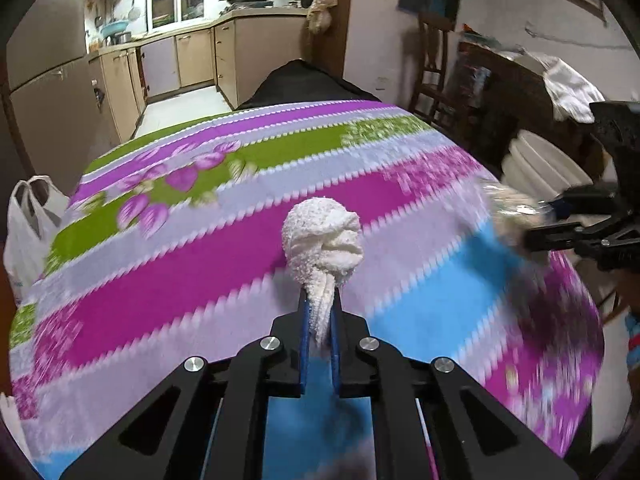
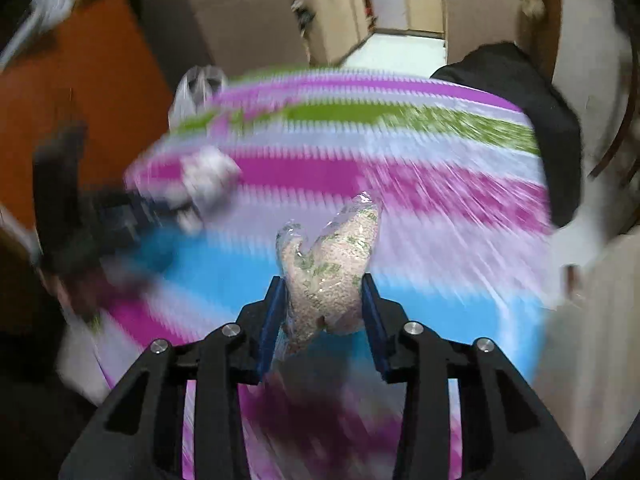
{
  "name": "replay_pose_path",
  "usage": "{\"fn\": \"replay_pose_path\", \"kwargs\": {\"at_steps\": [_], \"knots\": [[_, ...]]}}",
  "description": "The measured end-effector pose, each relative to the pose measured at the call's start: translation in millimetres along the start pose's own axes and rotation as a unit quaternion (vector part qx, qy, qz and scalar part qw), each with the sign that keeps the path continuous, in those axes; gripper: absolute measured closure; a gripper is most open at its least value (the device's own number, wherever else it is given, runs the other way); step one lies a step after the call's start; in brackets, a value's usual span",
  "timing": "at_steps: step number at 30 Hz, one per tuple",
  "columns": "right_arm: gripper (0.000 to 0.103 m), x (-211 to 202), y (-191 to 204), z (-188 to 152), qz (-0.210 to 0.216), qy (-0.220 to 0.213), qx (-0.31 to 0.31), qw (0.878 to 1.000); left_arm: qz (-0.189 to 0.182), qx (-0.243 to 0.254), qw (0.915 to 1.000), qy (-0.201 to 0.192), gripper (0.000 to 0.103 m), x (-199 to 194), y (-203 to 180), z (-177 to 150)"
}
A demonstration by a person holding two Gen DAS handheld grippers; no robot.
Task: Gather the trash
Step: 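Grasp the clear grain bag with the right tool while the left tool grasps the white tissue, then carry the grain bag and white tissue over the white bucket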
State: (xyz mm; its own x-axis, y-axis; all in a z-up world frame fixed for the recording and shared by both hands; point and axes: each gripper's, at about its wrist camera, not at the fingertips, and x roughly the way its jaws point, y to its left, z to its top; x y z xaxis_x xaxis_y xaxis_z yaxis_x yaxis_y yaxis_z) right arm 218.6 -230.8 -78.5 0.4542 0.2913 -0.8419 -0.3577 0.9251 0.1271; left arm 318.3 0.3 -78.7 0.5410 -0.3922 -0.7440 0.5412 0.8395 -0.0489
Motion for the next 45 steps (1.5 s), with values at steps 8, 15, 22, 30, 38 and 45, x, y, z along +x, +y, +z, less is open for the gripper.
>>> {"fn": "replay_pose_path", "kwargs": {"at_steps": [8,15,22,30,38,45], "knots": [[0.03,-8,-17,-44,-0.034,-0.007,0.023,0.999,0.022,0.012,0.9996,0.012,0.082,-6,-10,-32],[0.023,-24,-17,-64,-0.078,-0.085,0.137,0.984,0.016,0.028,0.9986,-0.042,0.039,-32,-18,-18],[0.034,-4,-2,-67,-0.103,-0.099,0.14,0.98,0.013,0.039,0.999,-0.019,0.041,-2,-29,-14],[0.06,9,-17,-70,-0.098,-0.095,0.154,0.979,0.025,0.011,0.9996,0.007,0.068,23,-19,-13],[0.064,-18,-11,-74,-0.038,-0.113,0.167,0.979,0.035,0.024,0.9988,-0.025,0.072,-10,-41,-1],[0.064,-109,-36,-56,-0.017,-0.165,0.174,0.971,0.016,0.081,0.9953,-0.051,0.072,-23,-105,78]]}}
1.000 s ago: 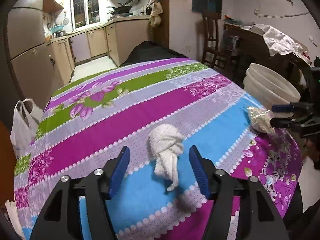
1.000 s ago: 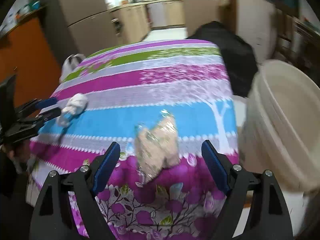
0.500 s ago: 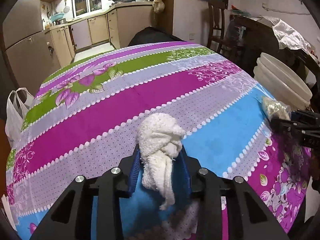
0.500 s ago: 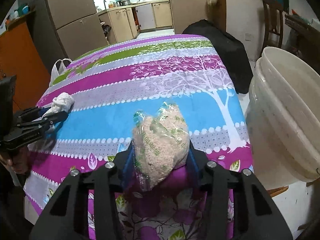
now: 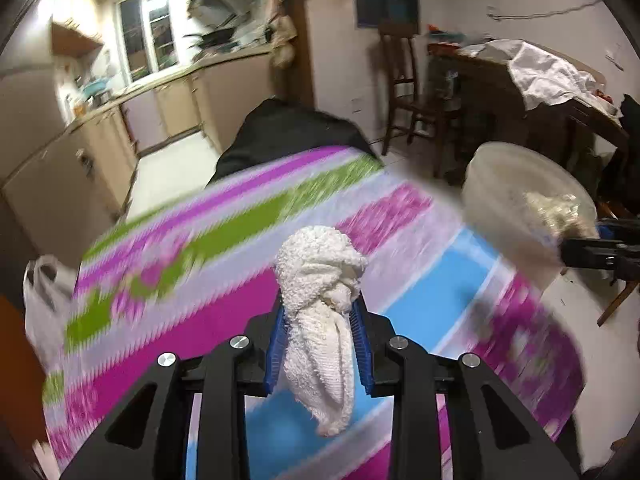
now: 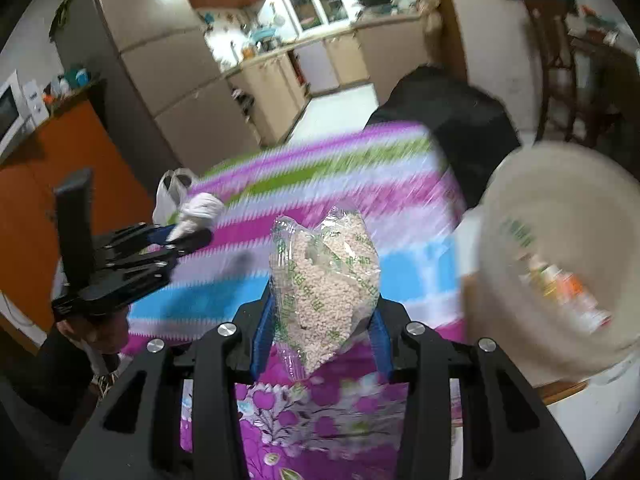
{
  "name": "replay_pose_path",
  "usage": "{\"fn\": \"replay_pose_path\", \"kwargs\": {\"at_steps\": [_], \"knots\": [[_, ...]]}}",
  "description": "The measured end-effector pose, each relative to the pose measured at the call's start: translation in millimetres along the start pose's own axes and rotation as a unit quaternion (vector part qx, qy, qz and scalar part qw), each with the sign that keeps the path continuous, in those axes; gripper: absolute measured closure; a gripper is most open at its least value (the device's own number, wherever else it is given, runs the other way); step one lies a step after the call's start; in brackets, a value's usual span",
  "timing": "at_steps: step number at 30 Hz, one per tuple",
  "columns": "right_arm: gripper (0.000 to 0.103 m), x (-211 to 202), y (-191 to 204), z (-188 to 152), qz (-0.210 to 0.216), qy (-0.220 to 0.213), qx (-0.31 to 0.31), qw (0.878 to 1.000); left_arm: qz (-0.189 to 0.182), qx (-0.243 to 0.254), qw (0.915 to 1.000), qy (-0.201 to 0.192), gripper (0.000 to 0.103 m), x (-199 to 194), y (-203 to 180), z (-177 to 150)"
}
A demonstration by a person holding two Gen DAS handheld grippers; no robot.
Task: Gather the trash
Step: 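Carry the grain bag and white tissue over the white bucket, then open both tools over the bucket to drop the bag and tissue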
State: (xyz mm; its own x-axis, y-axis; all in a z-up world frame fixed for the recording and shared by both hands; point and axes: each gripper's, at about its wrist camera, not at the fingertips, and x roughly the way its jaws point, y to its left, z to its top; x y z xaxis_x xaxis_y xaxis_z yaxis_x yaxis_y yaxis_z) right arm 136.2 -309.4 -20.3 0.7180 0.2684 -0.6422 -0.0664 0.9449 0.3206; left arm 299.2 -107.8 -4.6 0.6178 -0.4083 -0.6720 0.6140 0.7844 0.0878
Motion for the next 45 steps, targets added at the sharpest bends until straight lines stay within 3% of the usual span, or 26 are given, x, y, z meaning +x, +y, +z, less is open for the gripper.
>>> {"fn": "replay_pose_path", "kwargs": {"at_steps": [3,7,13,17,19,21,23,31,45], "knots": [[0.064,-44,-16,30,-0.036,-0.03,-0.005,0.999,-0.036,0.018,0.9986,-0.034,0.072,-6,-31,58],[0.064,-90,-48,71,-0.128,-0.047,-0.01,0.991,-0.084,0.058,0.993,-0.06,0.072,-1,-89,133],[0.064,-98,-121,109,-0.201,0.027,0.04,0.978,-0.156,0.123,0.9791,-0.041,0.072,31,-183,208],[0.064,-73,-161,115,-0.221,0.104,0.067,0.967,-0.191,0.176,0.9654,0.023,0.072,74,-237,231],[0.064,-60,-176,115,-0.228,0.132,0.074,0.962,-0.198,0.203,0.957,0.062,0.072,98,-257,236],[0.064,-52,-186,112,-0.234,0.152,0.079,0.957,-0.19,0.216,0.9548,0.076,0.072,115,-266,236],[0.064,-47,-195,111,-0.231,0.171,0.084,0.954,-0.206,0.217,0.9485,0.104,0.072,132,-272,236],[0.064,-22,-204,90,-0.206,0.218,0.085,0.95,-0.217,0.246,0.9322,0.153,0.072,170,-274,206],[0.062,0,-220,89,-0.203,0.238,0.08,0.946,-0.199,0.265,0.9279,0.17,0.071,194,-281,170]]}}
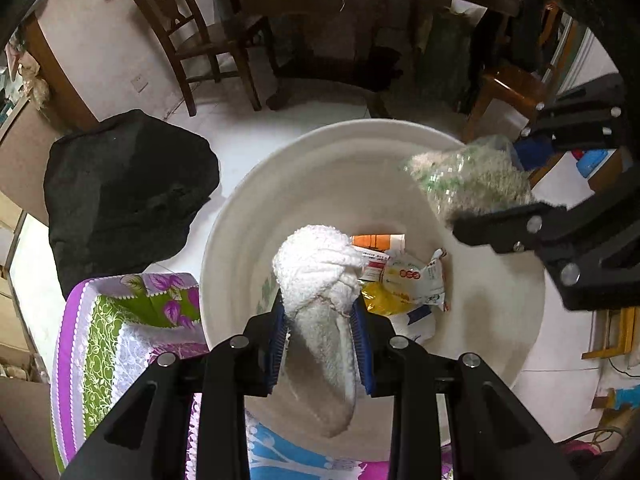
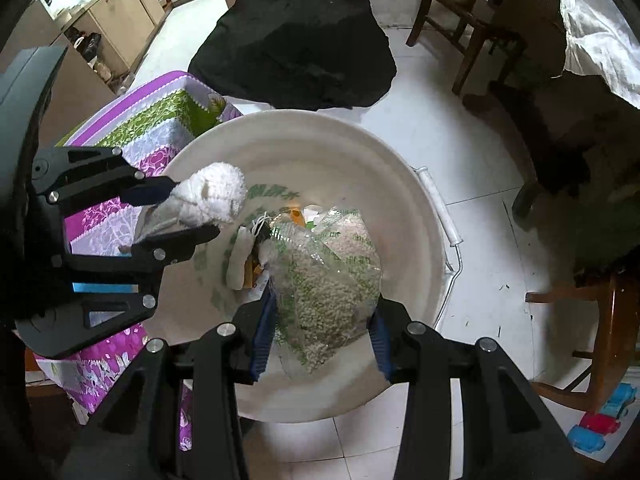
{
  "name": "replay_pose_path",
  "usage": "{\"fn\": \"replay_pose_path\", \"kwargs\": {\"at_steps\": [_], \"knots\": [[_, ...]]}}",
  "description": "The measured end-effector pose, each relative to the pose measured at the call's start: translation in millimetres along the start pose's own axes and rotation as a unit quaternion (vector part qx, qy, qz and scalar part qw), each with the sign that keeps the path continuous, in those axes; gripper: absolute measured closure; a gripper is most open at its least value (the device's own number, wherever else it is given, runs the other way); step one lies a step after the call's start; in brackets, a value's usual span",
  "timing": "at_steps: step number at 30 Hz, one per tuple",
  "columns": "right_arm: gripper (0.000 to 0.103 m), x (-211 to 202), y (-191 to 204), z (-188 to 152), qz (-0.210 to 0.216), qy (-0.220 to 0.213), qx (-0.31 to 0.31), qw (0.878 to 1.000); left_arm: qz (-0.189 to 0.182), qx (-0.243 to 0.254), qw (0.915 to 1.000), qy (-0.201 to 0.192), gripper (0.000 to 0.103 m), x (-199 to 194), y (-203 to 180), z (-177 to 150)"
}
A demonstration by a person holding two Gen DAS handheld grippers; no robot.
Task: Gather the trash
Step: 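Open both tools over the bucket to drop the bag and tissue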
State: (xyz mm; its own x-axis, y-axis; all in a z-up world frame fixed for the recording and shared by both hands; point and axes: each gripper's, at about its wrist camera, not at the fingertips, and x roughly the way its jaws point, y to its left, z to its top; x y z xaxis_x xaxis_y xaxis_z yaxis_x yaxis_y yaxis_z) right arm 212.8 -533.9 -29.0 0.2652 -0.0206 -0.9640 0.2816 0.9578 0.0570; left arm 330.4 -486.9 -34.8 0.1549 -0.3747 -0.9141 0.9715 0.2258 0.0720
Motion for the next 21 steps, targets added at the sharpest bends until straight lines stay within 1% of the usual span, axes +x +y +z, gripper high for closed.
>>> {"fn": "replay_pose_path", "kwargs": {"at_steps": [1,2,3,4,5,7,12,18,21], "knots": [[0.062,1,0,0,-0.001,-0.001,0.0,1.0,0.004,0.001,1.0,0.001,0.07,2,0,-1],[0.059,1,-1,0,-0.002,-0.002,0.0,1.0,0.006,0.002,1.0,0.001,0.069,1,-1,0],[0.051,2,-1,0,-0.002,-0.003,0.002,1.0,0.012,0.0,0.9999,-0.001,0.065,2,1,0],[0.049,2,-3,1,0.0,-0.005,0.006,1.0,0.018,-0.006,0.9998,-0.002,0.055,3,2,0],[0.049,1,-4,1,-0.001,-0.009,0.008,1.0,0.019,-0.009,0.9998,-0.004,0.047,1,2,0],[0.049,0,-5,2,-0.002,-0.011,0.012,1.0,0.023,-0.012,0.9996,-0.013,0.047,-2,5,0],[0.049,4,-3,0,-0.008,-0.008,0.005,1.0,0.027,-0.02,0.9992,-0.021,0.047,-6,11,-2],[0.049,9,-2,-4,-0.007,-0.004,0.006,1.0,0.03,-0.011,0.9993,-0.018,0.047,-5,4,-8],[0.049,8,-1,-7,-0.007,-0.005,0.008,1.0,0.032,-0.015,0.999,-0.025,0.047,-7,2,-13]]}}
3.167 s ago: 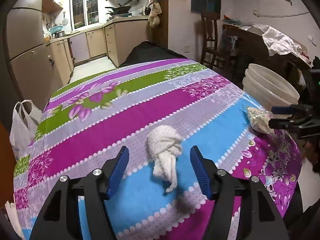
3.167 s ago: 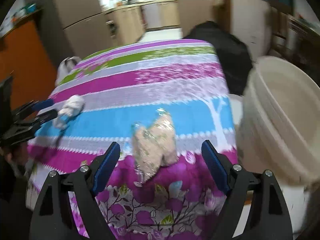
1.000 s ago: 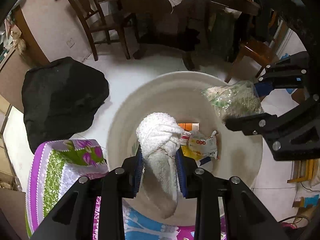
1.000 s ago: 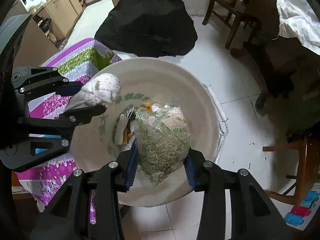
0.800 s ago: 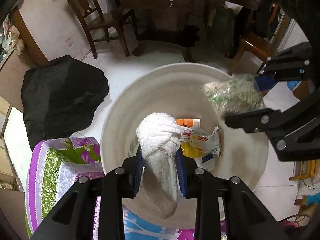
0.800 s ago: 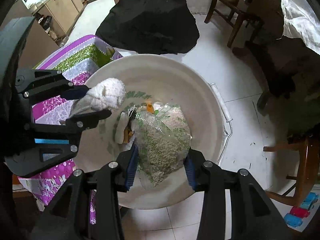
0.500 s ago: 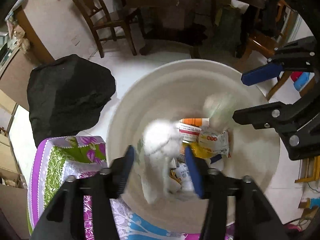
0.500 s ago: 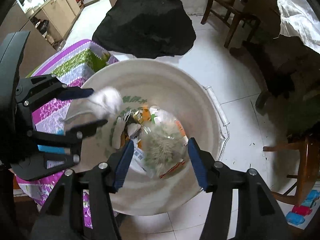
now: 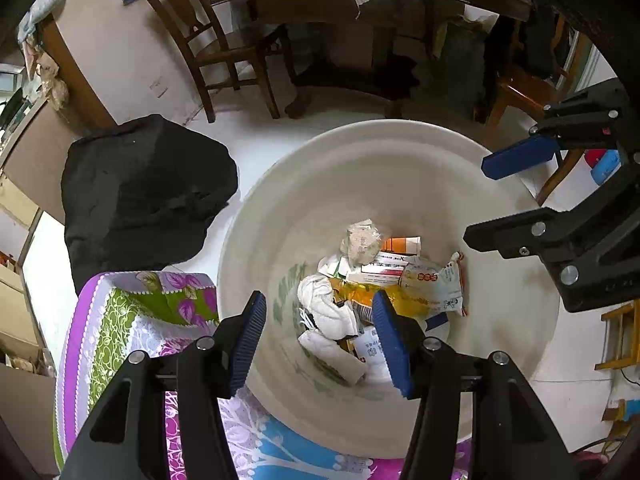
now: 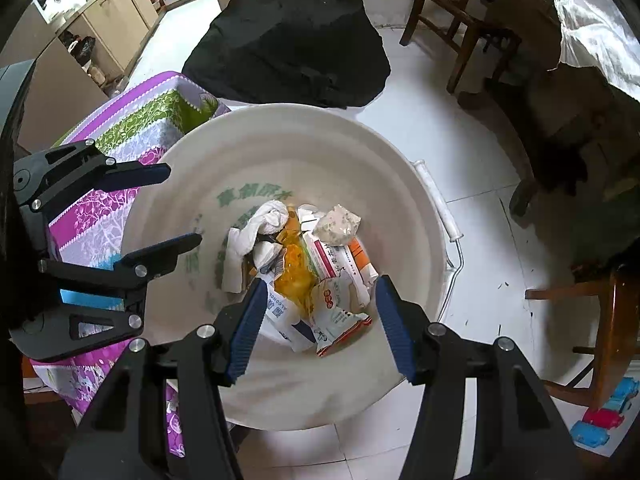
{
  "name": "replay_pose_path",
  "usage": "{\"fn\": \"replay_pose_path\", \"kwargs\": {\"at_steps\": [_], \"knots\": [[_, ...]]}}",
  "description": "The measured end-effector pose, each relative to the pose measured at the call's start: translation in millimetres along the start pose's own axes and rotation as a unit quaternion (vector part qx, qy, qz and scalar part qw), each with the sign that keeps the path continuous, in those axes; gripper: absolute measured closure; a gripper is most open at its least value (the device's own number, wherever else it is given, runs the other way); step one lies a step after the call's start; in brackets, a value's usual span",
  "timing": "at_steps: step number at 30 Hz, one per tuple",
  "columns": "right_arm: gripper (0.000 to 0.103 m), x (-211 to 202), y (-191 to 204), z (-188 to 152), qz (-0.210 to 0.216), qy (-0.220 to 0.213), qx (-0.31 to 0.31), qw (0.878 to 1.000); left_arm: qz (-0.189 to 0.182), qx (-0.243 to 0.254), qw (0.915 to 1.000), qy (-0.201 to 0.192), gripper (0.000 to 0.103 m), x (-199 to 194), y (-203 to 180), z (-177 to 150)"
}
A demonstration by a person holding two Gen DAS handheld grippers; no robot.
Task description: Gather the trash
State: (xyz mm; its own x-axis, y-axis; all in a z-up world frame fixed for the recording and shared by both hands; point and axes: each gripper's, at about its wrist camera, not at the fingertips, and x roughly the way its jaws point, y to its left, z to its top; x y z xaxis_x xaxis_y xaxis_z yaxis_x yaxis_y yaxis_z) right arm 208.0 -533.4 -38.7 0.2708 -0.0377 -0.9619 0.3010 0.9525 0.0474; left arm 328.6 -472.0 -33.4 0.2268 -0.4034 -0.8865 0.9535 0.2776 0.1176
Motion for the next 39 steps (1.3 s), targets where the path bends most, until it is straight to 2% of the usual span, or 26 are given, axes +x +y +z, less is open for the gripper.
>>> {"fn": "replay_pose_path", "kwargs": {"at_steps": [2,4,6,7,8,10,11,13,15,17,18,19,22,24,26,28,31,33,35,39], "knots": [[0.049,-2,0,-4,0.001,-0.007,0.002,1.0,0.007,-0.008,0.9998,-0.014,0.047,-5,-1,-5],[0.048,-7,1,-10,0.005,-0.021,0.006,1.0,0.031,-0.015,0.9983,-0.047,0.047,-15,-4,-13],[0.044,-13,4,-17,-0.015,-0.042,0.003,0.999,0.057,-0.01,0.9956,-0.073,0.047,-24,-11,-22],[0.042,-20,8,-25,-0.042,-0.07,-0.006,0.997,0.074,-0.006,0.9928,-0.094,0.045,-32,-18,-30],[0.039,-26,12,-31,-0.058,-0.092,-0.012,0.994,0.087,-0.006,0.99,-0.111,0.038,-38,-23,-36],[0.028,-41,21,-51,-0.064,-0.141,-0.011,0.988,0.113,-0.009,0.9804,-0.161,0.027,-55,-36,-54],[0.019,-49,25,-62,-0.066,-0.167,-0.007,0.984,0.12,-0.012,0.9752,-0.186,0.02,-64,-43,-64],[0.007,-66,38,-93,-0.095,-0.227,0.0,0.969,0.132,-0.022,0.9619,-0.238,0.012,-86,-57,-86],[0.006,-77,50,-120,-0.133,-0.263,0.008,0.955,0.14,-0.031,0.951,-0.274,0.005,-104,-69,-106],[0.006,-86,61,-152,-0.187,-0.293,0.031,0.937,0.132,-0.042,0.9439,-0.3,0.005,-123,-80,-128],[0.006,-88,63,-162,-0.2,-0.302,0.04,0.931,0.123,-0.052,0.9412,-0.31,0.005,-133,-84,-141],[0.006,-91,67,-178,-0.207,-0.313,0.055,0.925,0.116,-0.059,0.9405,-0.314,0.005,-138,-88,-149],[0.006,-97,73,-213,-0.183,-0.335,0.084,0.921,0.104,-0.079,0.9391,-0.318,0.005,-158,-100,-180],[0.006,-101,81,-233,-0.176,-0.349,0.095,0.915,0.132,-0.101,0.9286,-0.332,0.005,-172,-110,-205],[0.006,-104,96,-255,-0.179,-0.364,0.102,0.908,0.153,-0.12,0.9219,-0.335,0.005,-182,-121,-226],[0.006,-104,109,-271,-0.178,-0.367,0.104,0.907,0.17,-0.136,0.9167,-0.335,0.005,-190,-129,-244],[0.006,-106,124,-288,-0.167,-0.372,0.102,0.907,0.199,-0.146,0.9045,-0.347,0.005,-203,-145,-271],[0.006,-109,130,-296,-0.161,-0.38,0.107,0.905,0.201,-0.149,0.9031,-0.349,0.005,-210,-153,-283],[0.006,-113,133,-307,-0.164,-0.396,0.12,0.896,0.202,-0.151,0.9026,-0.349,0.005,-215,-161,-294],[0.005,-118,132,-321,-0.17,-0.408,0.14,0.886,0.209,-0.149,0.9021,-0.347,0.005,-220,-168,-301]]}}
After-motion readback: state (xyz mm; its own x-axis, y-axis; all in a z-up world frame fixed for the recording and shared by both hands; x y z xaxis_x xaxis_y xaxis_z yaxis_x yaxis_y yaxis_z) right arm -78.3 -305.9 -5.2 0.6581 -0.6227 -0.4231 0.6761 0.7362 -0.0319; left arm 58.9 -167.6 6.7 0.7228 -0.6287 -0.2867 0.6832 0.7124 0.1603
